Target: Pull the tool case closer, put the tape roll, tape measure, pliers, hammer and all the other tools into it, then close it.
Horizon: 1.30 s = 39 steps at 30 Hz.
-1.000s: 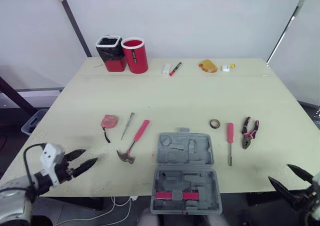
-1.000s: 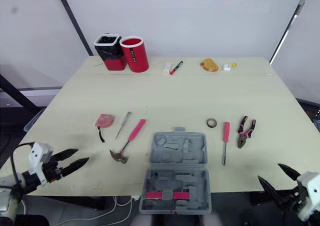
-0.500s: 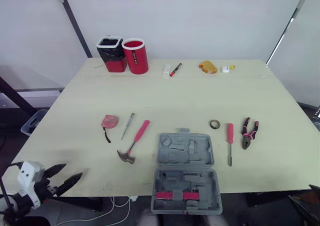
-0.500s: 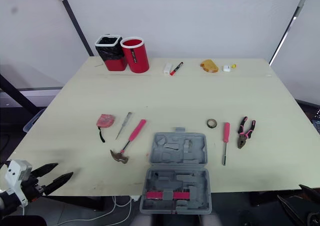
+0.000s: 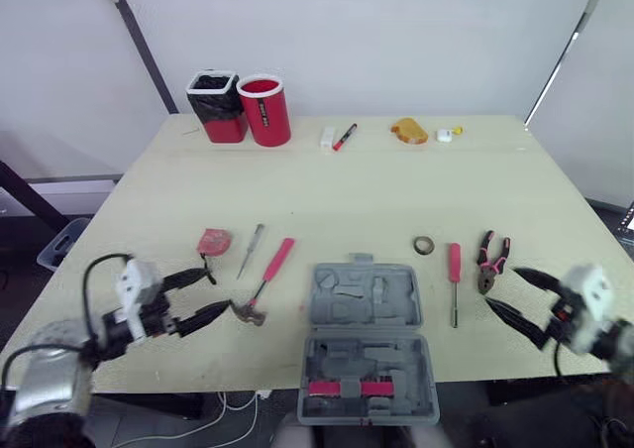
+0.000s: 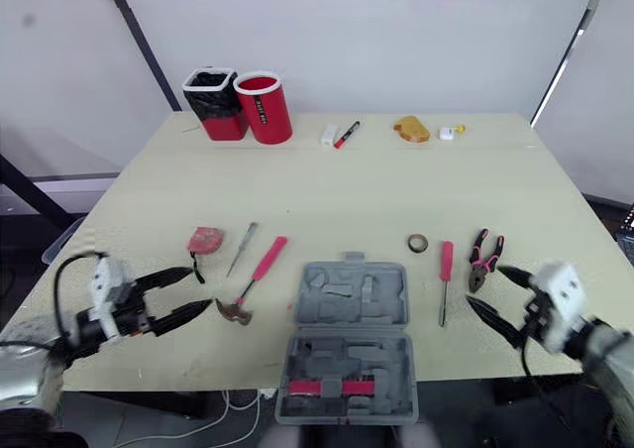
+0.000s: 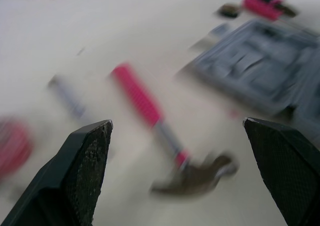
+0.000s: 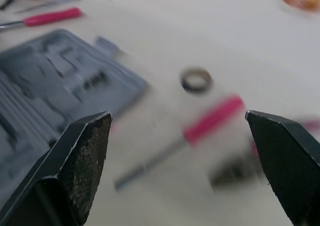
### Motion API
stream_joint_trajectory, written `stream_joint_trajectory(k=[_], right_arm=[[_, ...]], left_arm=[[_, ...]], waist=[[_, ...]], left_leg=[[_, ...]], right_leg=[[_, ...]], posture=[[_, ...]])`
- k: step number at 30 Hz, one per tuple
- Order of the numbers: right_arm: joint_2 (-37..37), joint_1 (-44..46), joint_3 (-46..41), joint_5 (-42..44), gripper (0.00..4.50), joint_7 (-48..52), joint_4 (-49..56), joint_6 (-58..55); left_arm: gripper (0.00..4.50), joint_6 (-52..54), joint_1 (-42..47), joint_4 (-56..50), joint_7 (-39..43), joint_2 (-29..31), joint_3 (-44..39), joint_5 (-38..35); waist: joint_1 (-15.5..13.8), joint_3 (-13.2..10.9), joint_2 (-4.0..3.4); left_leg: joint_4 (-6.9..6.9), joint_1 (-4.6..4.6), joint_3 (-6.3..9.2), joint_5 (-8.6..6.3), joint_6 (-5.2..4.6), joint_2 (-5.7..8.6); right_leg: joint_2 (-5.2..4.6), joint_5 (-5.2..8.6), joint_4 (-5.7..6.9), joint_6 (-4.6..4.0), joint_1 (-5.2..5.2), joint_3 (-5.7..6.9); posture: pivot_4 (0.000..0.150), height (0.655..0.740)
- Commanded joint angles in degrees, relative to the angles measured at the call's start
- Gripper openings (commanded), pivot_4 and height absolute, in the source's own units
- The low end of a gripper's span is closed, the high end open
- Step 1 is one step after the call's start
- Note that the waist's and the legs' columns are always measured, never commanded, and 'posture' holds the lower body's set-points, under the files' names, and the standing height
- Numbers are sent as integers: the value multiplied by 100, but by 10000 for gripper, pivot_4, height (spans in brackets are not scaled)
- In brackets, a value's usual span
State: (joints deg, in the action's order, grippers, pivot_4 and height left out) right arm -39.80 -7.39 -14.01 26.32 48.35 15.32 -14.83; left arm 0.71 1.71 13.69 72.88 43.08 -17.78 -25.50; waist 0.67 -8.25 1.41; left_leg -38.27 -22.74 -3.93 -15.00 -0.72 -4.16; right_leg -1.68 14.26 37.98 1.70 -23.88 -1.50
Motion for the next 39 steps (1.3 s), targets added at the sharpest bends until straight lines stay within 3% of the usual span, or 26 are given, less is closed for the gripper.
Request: stream_joint_trajectory(k=[1, 7, 13, 19, 28, 39], right_arm=[[-394, 1040, 800, -580, 45000, 102, -274, -527], [-447, 2752, 1901, -1172, 45000, 462, -1113, -1115], [-525, 4443, 3351, -2219, 45000, 1476, -2313, -1231], [-188, 5907, 4563, -3587, 45000, 2107, -4125, 5], [691, 7064, 5073, -4475, 45000, 2652, -6430, 1278], [1560, 7605, 5083, -5206, 45000, 2091, -8200, 2133]], left_arm=[[44596, 223, 114, -686, 108, 78, 219, -153], [44596, 556, 391, -1212, 251, 141, 565, -253], [44596, 1175, 740, -1775, 531, 269, 914, -563], [44596, 1675, 870, -2112, 427, 185, 1031, -818], [44596, 1857, 670, -2601, 95, 82, 927, -1002], [44596, 1903, 261, -3209, -387, 26, 691, -1162]], waist=[[-3, -1, -1], [-10, -9, -6], [6, -30, -21], [15, -34, -27], [26, -36, -29], [26, -37, -32]], left_leg=[[0, 0, 0, 0, 0, 0], [1, -10, 6, 0, -1, -2], [-3, -15, 3, 1, -1, -3], [0, -20, -3, 1, -1, -4], [3, -23, -8, 1, -1, -6], [3, -22, -11, 2, 1, -7]], right_leg=[[0, 0, 0, 0, 0, -1], [13, -9, -1, 17, -6, -4], [18, -10, 1, 17, -14, -8], [21, -10, 0, 18, -25, -14], [24, -11, 4, 17, -33, -20], [23, -12, 8, 17, -35, -22]], posture=[[1500, 7400], [1500, 7400], [1500, 7400], [1500, 7400], [1500, 7400], [1500, 7400]])
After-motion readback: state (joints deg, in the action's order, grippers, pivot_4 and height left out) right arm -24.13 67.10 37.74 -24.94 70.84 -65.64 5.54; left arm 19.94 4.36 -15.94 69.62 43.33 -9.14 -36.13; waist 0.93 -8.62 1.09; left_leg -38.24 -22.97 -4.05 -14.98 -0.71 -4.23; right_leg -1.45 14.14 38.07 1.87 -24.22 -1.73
